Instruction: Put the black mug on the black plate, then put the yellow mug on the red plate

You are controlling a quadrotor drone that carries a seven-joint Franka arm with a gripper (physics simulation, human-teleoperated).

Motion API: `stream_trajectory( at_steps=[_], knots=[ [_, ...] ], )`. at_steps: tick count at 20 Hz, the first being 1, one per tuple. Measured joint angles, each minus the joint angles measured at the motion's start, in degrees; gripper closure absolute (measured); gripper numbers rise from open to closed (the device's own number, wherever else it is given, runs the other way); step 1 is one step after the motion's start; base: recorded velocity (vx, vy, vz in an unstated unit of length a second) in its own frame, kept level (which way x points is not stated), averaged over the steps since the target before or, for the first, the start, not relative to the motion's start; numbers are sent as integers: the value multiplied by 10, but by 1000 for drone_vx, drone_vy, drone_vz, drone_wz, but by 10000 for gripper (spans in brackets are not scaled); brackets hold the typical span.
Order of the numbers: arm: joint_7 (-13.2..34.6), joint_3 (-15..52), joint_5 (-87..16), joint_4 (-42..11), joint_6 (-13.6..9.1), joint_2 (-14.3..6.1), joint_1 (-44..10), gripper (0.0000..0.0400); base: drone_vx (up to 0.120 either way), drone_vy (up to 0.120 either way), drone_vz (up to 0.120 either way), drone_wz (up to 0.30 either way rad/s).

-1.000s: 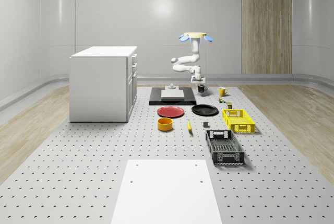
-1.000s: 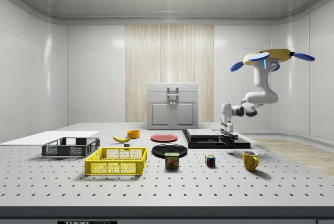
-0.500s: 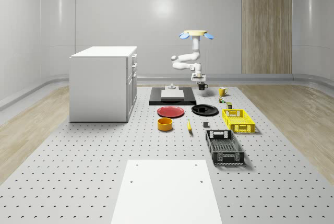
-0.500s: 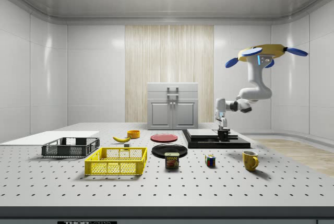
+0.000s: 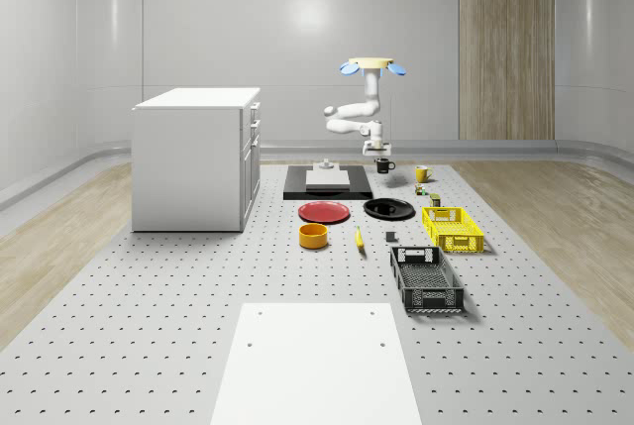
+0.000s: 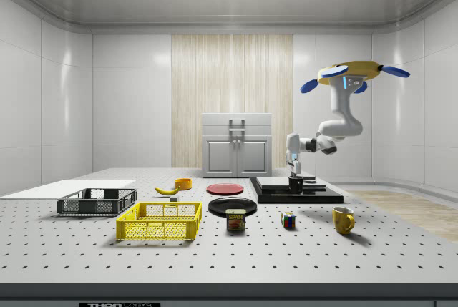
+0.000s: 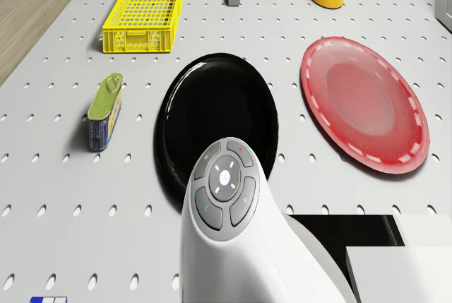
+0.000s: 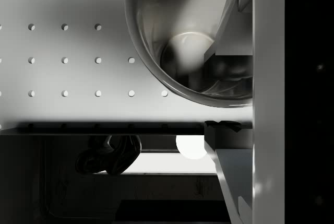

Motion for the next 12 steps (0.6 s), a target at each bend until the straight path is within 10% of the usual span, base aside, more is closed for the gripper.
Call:
stream_trajectory(
  at_steps=[12],
  knots=[
    [3,2,4,1,7,-7,-4,290,120,0,0,0]
  ],
)
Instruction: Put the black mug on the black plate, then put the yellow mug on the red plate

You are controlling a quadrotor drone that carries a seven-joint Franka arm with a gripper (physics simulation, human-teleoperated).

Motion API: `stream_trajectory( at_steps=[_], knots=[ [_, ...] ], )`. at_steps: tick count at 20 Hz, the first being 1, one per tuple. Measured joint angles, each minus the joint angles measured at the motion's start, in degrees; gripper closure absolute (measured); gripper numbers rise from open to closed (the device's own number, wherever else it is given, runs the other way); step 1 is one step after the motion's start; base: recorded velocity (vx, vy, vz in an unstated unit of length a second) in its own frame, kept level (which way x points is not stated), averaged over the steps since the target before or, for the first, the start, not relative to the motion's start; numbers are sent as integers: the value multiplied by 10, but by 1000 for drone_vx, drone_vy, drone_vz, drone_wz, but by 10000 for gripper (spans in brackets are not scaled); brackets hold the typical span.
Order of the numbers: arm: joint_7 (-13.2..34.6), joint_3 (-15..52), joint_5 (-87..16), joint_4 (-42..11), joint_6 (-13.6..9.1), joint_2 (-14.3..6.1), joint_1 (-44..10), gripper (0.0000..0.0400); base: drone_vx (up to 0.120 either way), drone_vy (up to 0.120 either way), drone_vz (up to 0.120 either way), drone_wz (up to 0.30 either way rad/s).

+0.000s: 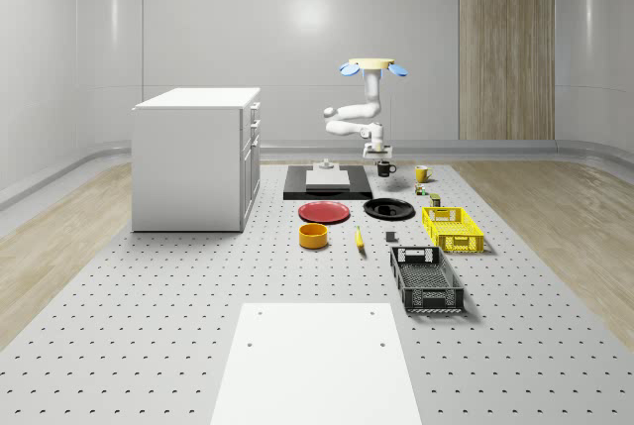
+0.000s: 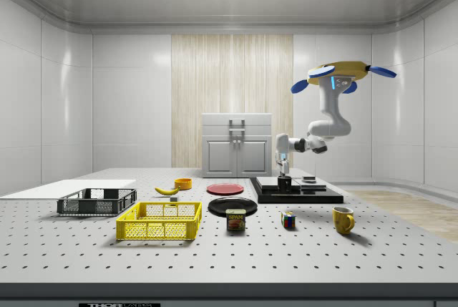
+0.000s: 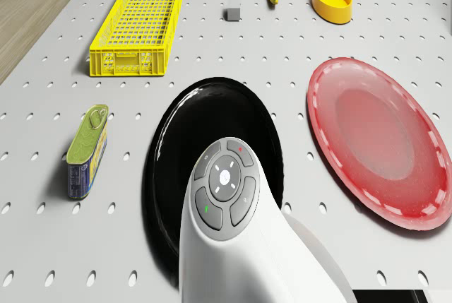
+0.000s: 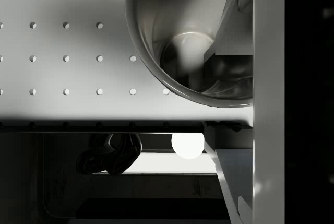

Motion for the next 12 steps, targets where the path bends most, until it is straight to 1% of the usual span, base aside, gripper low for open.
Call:
stream_trajectory(
  at_steps=[12],
  knots=[
    [3,1,3,1,6,-7,-3,290,120,0,0,0]
  ],
)
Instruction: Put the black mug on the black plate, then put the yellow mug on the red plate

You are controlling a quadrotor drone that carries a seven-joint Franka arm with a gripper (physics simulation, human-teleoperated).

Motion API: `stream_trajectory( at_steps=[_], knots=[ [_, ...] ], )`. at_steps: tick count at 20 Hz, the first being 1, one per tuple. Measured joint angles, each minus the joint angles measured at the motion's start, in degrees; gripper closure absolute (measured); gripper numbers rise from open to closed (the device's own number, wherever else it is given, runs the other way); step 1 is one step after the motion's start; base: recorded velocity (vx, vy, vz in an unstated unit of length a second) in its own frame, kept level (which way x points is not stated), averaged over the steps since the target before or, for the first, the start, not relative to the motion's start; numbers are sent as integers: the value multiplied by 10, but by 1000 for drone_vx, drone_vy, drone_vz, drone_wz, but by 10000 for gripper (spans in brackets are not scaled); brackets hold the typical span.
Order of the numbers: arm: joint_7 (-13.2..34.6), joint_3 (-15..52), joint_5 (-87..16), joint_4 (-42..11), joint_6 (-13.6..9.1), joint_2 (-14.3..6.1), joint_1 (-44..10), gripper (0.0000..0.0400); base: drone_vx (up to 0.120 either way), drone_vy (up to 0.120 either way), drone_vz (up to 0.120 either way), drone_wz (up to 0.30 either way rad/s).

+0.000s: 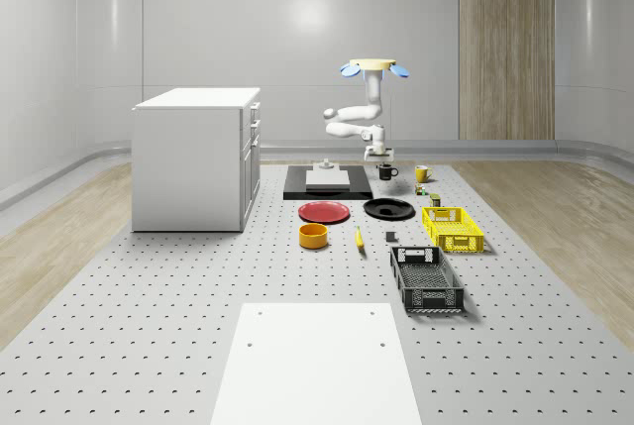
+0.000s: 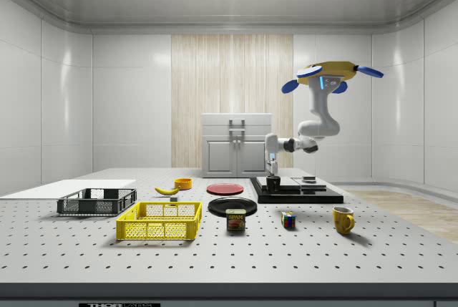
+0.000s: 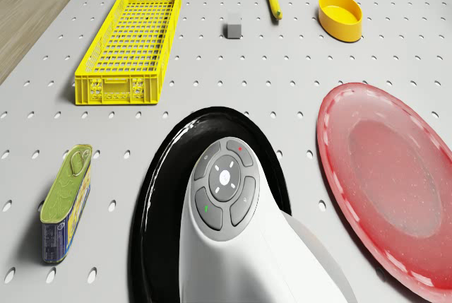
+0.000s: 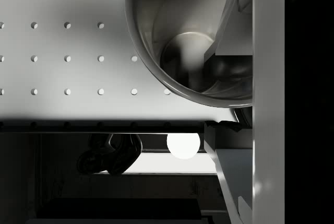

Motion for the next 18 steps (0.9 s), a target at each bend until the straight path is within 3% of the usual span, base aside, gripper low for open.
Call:
stream_trajectory(
  at_steps=[16,18],
  knots=[
    [3,2,4,1,7,-7,-4,290,120,0,0,0],
    [3,2,4,1,8,-8,-4,290,120,0,-80,0]
  ],
)
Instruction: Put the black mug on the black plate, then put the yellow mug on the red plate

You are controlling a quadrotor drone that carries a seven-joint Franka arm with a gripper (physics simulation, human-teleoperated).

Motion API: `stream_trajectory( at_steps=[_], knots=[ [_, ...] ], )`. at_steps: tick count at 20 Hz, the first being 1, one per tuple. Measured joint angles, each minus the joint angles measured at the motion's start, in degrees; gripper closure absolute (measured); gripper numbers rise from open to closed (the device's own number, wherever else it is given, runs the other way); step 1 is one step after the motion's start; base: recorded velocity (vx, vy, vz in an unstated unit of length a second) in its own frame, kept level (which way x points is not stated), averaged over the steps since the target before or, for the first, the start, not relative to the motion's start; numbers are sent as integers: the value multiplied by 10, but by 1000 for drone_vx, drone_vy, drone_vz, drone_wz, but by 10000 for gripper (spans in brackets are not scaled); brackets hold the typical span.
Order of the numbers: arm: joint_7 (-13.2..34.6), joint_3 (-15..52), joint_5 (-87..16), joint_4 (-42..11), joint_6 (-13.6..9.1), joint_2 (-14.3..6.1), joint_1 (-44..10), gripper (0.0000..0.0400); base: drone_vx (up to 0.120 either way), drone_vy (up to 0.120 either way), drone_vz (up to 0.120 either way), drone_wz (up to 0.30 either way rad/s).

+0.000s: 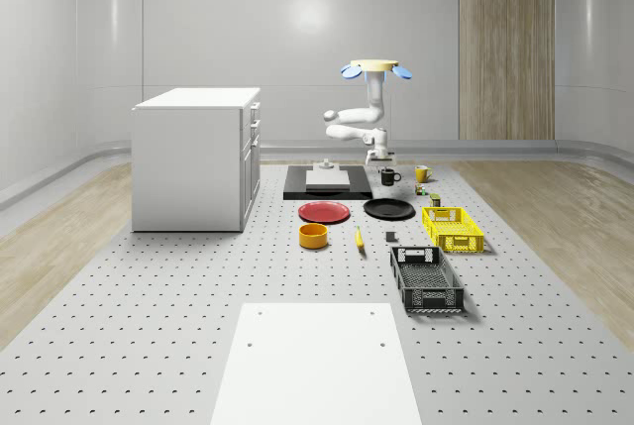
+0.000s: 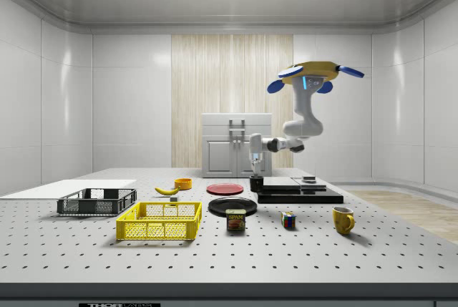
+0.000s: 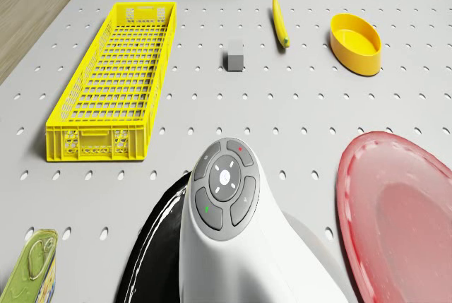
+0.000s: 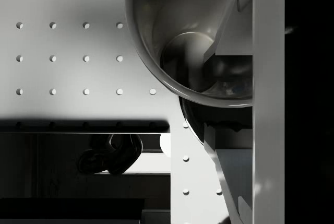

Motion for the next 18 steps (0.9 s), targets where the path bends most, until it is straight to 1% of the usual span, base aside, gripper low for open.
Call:
stream_trajectory(
  at_steps=[2,3,8,10,11,18],
  knots=[
    [0,0,0,0,1,-1,0,290,120,0,-120,0],
    [0,0,1,0,1,-1,-1,290,120,0,-40,0],
    [1,1,2,0,3,-3,-2,290,120,0,0,0],
    [2,1,2,0,4,-4,-2,290,120,-120,0,0],
    [2,1,2,0,4,-4,-2,290,120,-40,0,0],
    [3,1,3,1,6,-7,-3,290,120,0,0,0]
  ],
)
